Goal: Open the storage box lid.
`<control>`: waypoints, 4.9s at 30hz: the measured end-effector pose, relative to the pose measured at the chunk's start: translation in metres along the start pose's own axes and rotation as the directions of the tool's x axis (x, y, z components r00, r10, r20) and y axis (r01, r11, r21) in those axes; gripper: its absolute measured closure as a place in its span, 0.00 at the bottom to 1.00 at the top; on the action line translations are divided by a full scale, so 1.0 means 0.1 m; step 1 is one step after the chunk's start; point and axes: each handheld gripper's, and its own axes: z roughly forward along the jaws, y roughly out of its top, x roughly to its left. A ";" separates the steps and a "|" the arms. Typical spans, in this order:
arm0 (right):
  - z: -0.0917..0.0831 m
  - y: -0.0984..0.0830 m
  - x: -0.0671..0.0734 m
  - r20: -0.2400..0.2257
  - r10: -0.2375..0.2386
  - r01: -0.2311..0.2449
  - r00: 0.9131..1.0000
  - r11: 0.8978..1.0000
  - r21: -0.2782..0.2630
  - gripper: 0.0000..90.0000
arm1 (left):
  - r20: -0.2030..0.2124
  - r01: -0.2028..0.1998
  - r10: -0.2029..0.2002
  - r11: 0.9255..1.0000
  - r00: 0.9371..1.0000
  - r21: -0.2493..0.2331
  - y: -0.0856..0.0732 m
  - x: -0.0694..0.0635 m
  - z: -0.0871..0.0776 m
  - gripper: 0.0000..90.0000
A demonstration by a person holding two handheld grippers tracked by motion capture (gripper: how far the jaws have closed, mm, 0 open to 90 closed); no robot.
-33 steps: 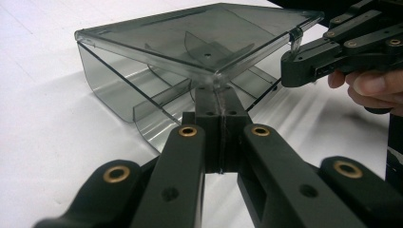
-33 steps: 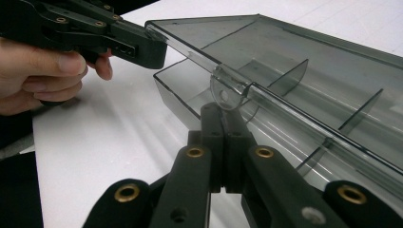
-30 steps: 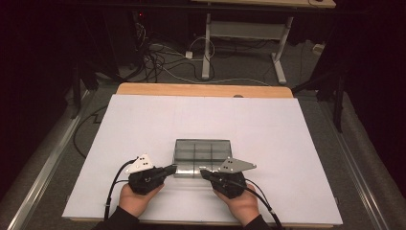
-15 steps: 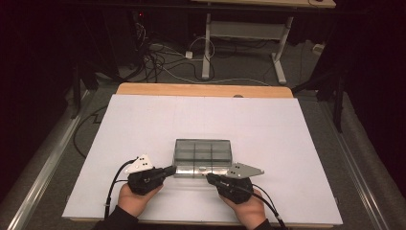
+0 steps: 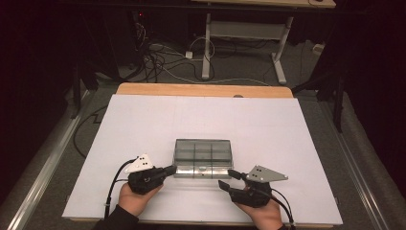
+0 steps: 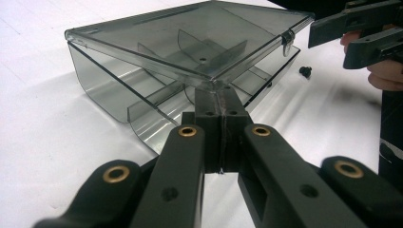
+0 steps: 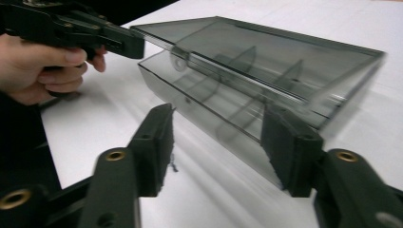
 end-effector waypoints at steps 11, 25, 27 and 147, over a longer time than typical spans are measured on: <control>-0.21 -0.15 -0.14 0.055 0.003 -0.002 0.998 1.000 -0.008 0.21 | -0.002 -0.003 0.003 1.000 1.000 0.000 0.00 0.00 0.00 0.97; -0.27 -0.22 -0.28 0.090 0.046 -0.049 0.995 0.999 0.023 0.00 | -0.004 -0.021 0.021 1.000 1.000 0.005 0.00 0.00 0.00 0.97; -0.27 -0.22 -0.28 0.089 0.045 -0.047 0.995 0.999 0.026 0.00 | -0.003 -0.023 0.024 1.000 1.000 0.004 0.00 0.00 0.00 0.97; -0.28 -0.22 -0.27 0.119 0.003 -0.005 0.993 1.000 0.017 0.00 | -0.141 0.005 -0.002 1.000 0.990 0.017 0.77 0.57 0.63 0.97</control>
